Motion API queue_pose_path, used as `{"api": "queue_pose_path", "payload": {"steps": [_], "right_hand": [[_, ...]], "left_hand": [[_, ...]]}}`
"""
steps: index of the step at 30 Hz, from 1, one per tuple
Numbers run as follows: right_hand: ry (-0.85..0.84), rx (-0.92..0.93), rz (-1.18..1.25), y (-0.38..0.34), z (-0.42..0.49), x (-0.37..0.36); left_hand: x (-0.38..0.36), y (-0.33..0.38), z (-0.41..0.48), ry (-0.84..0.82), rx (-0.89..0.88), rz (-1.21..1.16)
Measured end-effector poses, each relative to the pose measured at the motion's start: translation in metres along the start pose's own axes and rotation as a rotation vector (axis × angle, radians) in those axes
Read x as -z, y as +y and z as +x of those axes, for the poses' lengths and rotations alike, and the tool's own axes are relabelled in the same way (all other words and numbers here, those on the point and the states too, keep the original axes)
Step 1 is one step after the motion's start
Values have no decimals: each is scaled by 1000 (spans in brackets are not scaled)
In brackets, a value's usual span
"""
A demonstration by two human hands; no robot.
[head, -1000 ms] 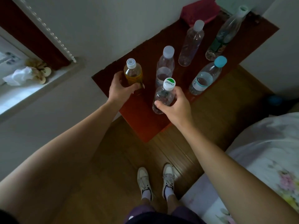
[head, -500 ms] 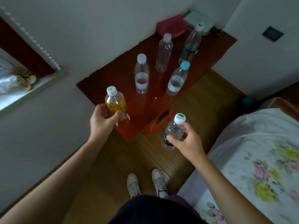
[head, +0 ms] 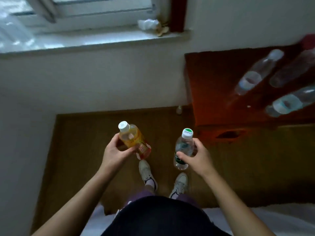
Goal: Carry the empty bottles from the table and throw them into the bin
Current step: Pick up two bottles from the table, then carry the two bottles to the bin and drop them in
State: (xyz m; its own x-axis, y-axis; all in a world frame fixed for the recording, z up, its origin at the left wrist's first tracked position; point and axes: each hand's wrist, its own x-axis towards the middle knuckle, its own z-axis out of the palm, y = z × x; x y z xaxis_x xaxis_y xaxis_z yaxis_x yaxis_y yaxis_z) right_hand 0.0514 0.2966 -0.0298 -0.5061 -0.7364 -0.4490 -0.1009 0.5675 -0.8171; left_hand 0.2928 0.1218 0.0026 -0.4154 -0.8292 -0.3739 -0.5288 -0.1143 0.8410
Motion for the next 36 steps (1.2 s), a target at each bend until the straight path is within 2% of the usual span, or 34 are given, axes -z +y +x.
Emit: {"api": "queue_pose_path", "payload": {"steps": [4,8,13,20,28,32,36], "right_hand": [[-241,146,-131,-45,19,-75],[-512,304,-264,-110,19,-169],[-707,431,-393,-160,7,-269],[-779,498,-496,-191,19,-349],[-787,526,-677,-247,100,-429],[-913,607,-755,-294,130,-511],[-1128,730,-858,-345,117,-616]], "left_hand": [[70,-61,-74,290,180,-78],[128,-123,-157,615,373,-288],[170,-167,-219,912,488,-490],[216,-197,-222,1054,519,-535],[300,-219,-187,1154,571,-514],[341,-235,-176,1278,674,-569],[359,-248,-181,1464,839,-669]]}}
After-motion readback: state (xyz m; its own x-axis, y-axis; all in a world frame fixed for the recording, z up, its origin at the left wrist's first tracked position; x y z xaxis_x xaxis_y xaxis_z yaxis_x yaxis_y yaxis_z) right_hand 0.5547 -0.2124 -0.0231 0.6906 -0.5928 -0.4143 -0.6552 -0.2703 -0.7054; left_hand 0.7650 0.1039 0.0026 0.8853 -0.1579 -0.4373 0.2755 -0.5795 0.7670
